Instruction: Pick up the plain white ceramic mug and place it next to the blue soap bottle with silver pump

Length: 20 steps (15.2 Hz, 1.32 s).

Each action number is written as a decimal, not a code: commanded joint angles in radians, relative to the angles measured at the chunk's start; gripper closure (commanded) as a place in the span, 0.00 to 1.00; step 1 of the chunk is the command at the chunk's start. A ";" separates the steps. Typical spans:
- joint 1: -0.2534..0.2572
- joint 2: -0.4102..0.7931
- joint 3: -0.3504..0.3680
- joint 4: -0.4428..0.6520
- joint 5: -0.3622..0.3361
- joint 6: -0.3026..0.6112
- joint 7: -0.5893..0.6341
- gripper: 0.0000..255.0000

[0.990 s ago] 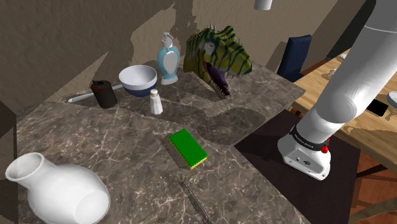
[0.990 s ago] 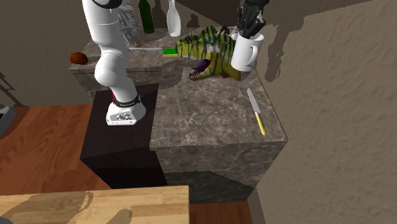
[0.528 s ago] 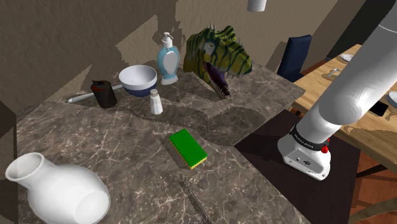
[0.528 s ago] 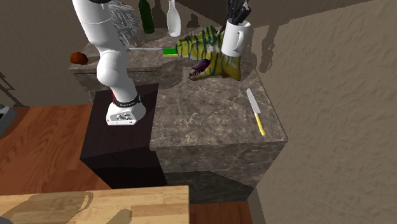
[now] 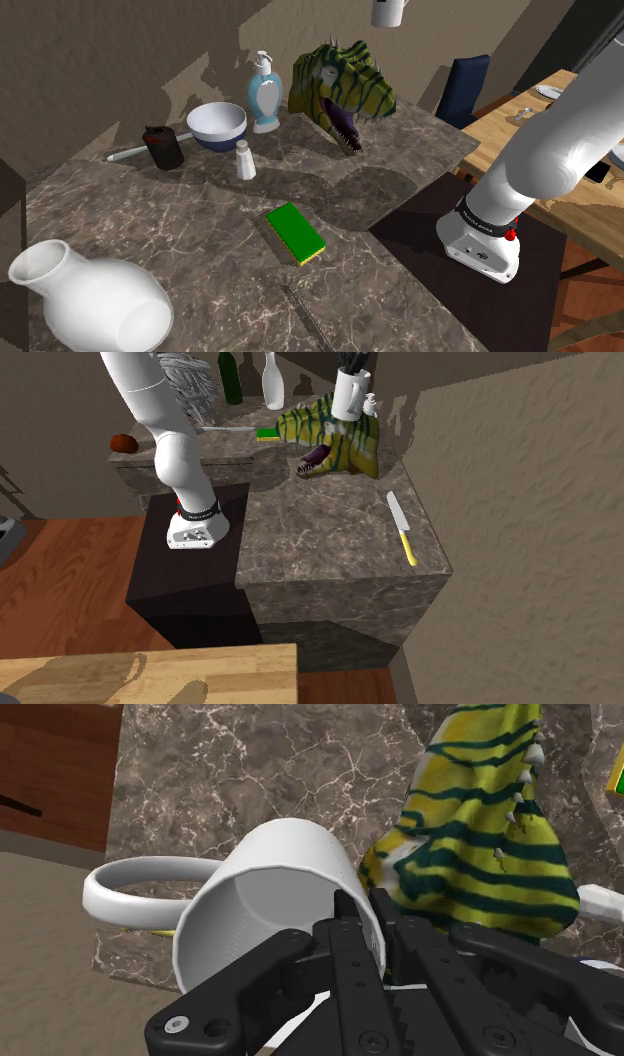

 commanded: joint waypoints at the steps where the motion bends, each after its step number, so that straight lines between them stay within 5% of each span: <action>1: 0.022 -0.012 0.027 -0.012 0.009 -0.002 0.053 1.00; 11: 0.132 -0.003 0.162 0.000 0.064 -0.011 0.308 1.00; 20: 0.239 0.101 0.278 0.123 0.096 -0.027 0.538 1.00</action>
